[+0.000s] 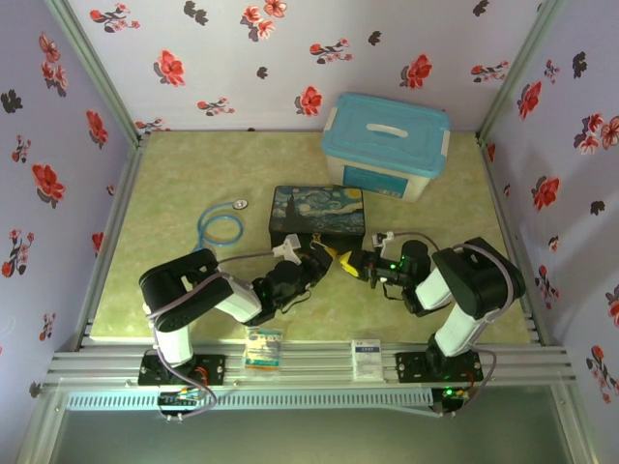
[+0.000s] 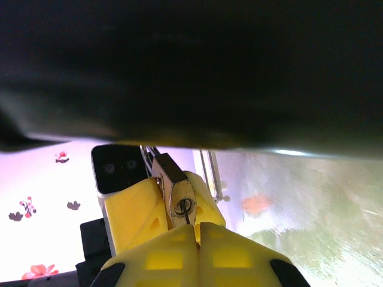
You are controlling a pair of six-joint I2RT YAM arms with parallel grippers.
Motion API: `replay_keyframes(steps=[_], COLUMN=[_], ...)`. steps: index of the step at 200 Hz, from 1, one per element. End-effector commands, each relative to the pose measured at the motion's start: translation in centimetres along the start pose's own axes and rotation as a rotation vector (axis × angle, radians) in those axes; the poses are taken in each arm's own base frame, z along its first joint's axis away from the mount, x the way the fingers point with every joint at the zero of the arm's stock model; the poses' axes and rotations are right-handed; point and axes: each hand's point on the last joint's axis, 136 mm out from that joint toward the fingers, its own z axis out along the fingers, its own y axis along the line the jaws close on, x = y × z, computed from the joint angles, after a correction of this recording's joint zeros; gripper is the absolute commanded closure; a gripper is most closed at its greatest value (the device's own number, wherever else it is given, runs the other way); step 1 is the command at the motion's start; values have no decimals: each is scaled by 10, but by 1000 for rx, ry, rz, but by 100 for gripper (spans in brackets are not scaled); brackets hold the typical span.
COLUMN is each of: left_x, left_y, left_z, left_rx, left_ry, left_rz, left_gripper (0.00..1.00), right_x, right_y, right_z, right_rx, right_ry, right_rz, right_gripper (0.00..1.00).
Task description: Unlock the padlock with the key
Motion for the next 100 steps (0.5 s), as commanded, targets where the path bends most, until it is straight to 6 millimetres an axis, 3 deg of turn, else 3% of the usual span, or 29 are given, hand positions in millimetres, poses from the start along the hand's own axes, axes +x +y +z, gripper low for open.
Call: replay_keyframes(steps=[1,23,51,74,100], left_x=[35,36,39,38,40], left_y=[-69,-73,-76,-82,-85], left_z=[1,2,4,4,4], left_rx=[229,238,246,259,265], left_ry=[148,155,168,165,177], left_rz=[-29,-41,-58,-52,-73], left_gripper=[100,100,100,100,100], right_x=[8,5,3,5,5], right_y=[6,17,24,16,31], right_z=[12,9,5,10,9], right_rx=[-17,-41,-43,13,-22], right_ry=[28,-11,-61,-50,-56], right_rz=[43,46,-125,-261,-375], right_gripper=[100,100,100,100,100])
